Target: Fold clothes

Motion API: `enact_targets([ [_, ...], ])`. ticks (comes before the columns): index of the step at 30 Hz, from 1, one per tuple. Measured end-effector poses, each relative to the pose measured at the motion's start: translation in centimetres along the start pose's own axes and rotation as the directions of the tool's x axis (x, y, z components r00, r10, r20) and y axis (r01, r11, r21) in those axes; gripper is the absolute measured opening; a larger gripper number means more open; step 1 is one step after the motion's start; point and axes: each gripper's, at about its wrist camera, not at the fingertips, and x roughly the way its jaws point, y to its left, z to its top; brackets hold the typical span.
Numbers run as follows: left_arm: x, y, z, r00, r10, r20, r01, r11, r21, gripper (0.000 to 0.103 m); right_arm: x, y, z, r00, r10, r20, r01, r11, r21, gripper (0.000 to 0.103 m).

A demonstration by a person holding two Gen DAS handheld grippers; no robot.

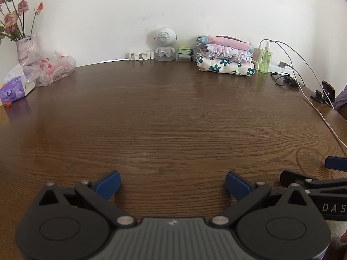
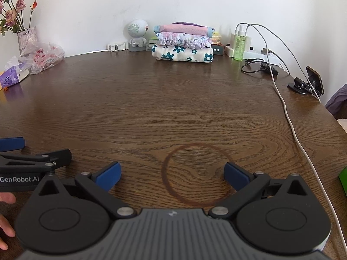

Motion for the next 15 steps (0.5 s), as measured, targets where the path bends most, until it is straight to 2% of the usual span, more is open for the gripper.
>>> enact_targets([
  [15, 0.07, 0.02, 0.00, 1.000, 0.001, -0.001, -0.001, 1.000, -0.001, 0.103, 0.14, -0.05, -0.25, 1.000, -0.003, 0.001, 0.003, 1.000, 0.003, 0.102],
])
